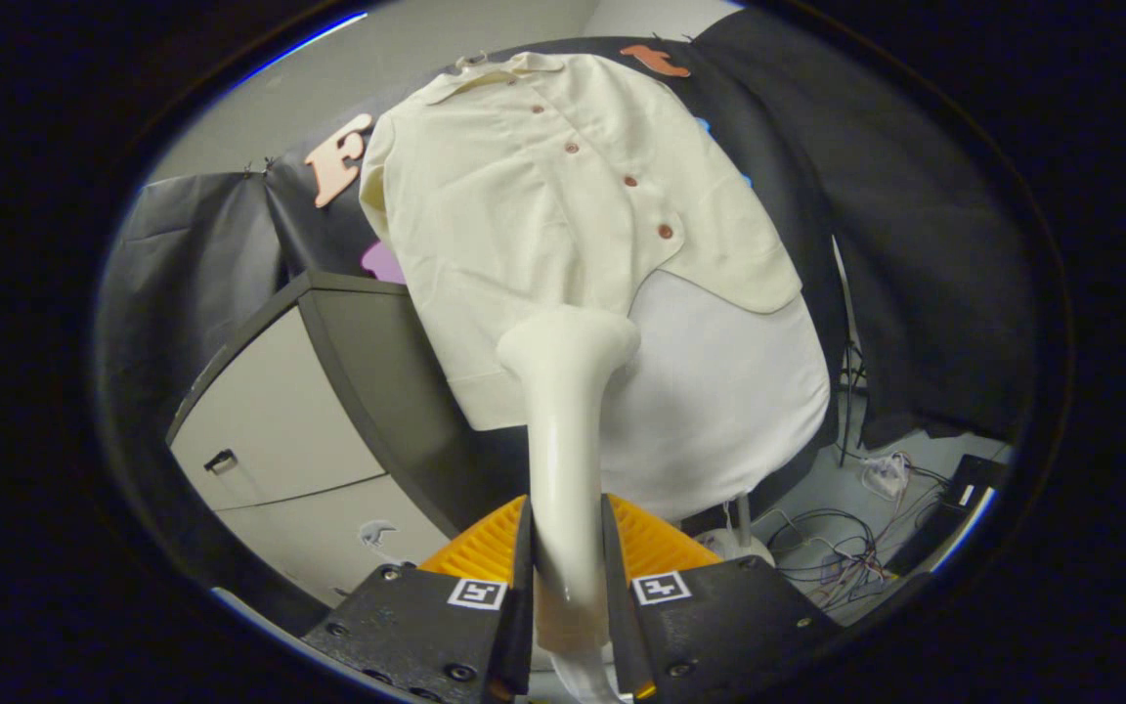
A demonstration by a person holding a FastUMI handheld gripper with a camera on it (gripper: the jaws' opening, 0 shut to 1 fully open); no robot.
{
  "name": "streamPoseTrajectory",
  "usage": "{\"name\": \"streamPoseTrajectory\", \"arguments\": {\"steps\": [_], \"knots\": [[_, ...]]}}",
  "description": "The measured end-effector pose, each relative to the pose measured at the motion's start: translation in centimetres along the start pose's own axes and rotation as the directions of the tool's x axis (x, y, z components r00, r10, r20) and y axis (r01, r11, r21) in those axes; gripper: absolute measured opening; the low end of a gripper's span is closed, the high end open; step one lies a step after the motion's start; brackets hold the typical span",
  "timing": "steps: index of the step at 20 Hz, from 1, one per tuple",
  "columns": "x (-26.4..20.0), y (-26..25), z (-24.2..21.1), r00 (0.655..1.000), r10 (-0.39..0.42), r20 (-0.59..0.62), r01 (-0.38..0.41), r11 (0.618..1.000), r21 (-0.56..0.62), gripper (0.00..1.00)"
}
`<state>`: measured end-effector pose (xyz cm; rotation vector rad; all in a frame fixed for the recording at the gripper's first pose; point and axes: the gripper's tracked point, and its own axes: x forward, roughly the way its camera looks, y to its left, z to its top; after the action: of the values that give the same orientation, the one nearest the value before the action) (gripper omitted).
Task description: Iron the clothes twice with a garment steamer, once on the left side and once on the right side.
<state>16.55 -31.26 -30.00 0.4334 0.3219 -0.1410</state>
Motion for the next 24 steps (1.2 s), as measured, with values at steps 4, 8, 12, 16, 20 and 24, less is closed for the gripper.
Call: {"name": "streamPoseTrajectory", "arguments": {"steps": [4,8,12,16,20,24], "knots": [[-1.0,-0.5,4.5,0.999,-0.010,0.043,0.012,0.999,-0.034,0.33],[-1.2,-0.8,11.7,0.993,-0.026,0.116,0.034,0.997,-0.068,0.32],[-0.2,-1.1,20.7,0.974,-0.053,0.220,0.074,0.994,-0.085,0.32],[1.2,-1.1,28.7,0.945,-0.079,0.317,0.116,0.988,-0.100,0.32],[2.6,-0.4,35.2,0.922,-0.080,0.379,0.122,0.988,-0.090,0.32],[3.9,0.2,39.9,0.893,-0.061,0.446,0.110,0.990,-0.086,0.32]]}}
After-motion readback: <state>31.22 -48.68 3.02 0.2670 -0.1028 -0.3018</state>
